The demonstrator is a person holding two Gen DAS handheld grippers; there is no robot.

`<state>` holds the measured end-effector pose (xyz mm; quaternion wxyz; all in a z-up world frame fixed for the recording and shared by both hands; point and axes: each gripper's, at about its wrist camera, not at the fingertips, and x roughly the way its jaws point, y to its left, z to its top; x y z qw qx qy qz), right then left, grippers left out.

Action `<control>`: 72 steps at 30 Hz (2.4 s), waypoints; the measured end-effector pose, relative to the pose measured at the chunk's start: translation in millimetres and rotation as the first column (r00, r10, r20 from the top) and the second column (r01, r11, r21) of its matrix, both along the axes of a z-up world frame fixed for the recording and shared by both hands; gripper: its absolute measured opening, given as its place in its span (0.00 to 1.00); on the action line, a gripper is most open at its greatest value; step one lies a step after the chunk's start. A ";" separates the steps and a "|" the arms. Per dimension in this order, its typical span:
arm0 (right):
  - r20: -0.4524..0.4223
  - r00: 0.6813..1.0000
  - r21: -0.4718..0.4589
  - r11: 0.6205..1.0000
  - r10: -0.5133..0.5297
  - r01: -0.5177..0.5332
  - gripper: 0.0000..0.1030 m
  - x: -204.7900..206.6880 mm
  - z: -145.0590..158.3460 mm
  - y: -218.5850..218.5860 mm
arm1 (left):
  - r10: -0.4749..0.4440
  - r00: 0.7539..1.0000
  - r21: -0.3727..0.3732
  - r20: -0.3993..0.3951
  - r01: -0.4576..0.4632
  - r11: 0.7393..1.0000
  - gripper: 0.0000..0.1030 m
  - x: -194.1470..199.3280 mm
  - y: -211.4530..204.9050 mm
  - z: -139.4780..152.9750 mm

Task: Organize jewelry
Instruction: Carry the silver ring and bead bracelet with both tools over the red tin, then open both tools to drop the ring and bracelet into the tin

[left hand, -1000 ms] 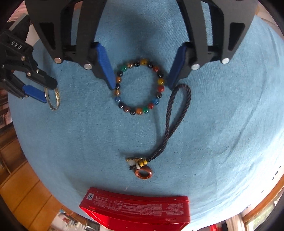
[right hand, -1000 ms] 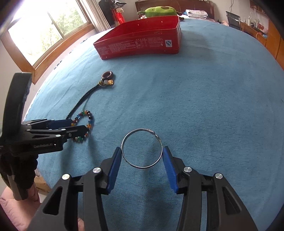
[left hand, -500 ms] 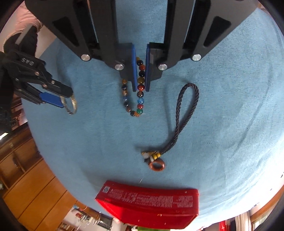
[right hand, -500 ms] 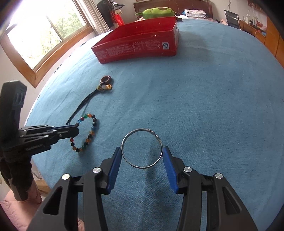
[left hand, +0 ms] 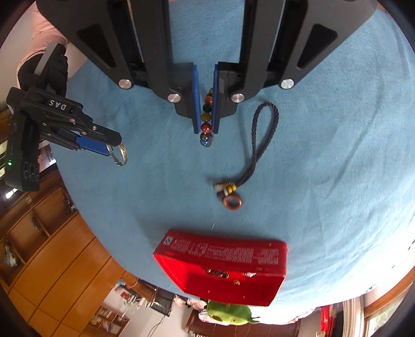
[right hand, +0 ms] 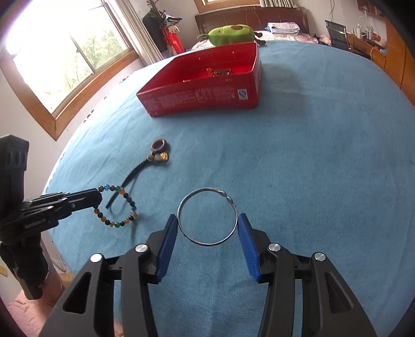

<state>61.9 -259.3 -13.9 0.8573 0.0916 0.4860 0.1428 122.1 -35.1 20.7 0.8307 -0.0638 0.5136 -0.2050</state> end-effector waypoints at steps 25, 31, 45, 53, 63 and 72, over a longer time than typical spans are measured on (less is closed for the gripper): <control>0.106 0.994 -0.011 1.000 -0.016 0.018 0.47 105.5 64.4 14.7 | 0.063 0.989 -0.050 0.132 -0.057 0.997 0.06 95.1 3.9 68.9; 0.142 0.990 0.005 1.000 -0.025 0.025 0.47 150.2 82.1 21.2 | 0.079 0.982 -0.079 0.169 -0.067 0.995 0.06 133.9 1.6 85.1; 0.072 0.995 -0.004 0.998 -0.066 0.066 0.46 255.6 50.4 27.7 | 0.085 0.988 -0.115 0.132 -0.070 0.991 0.06 242.2 -15.1 57.7; -0.001 0.996 -0.029 0.996 -0.088 0.088 0.46 292.9 12.7 28.4 | 0.082 0.995 -0.066 0.065 -0.077 0.995 0.06 294.0 -24.7 16.2; 0.020 0.995 -0.076 0.992 -0.101 0.102 0.48 308.5 7.8 31.3 | 0.092 0.993 0.033 0.067 -0.095 0.995 0.07 314.4 -30.0 -5.3; 0.056 0.994 -0.040 0.994 -0.098 0.101 0.56 302.6 16.1 29.7 | 0.102 0.988 0.053 0.116 -0.108 0.993 0.22 299.9 -25.9 4.3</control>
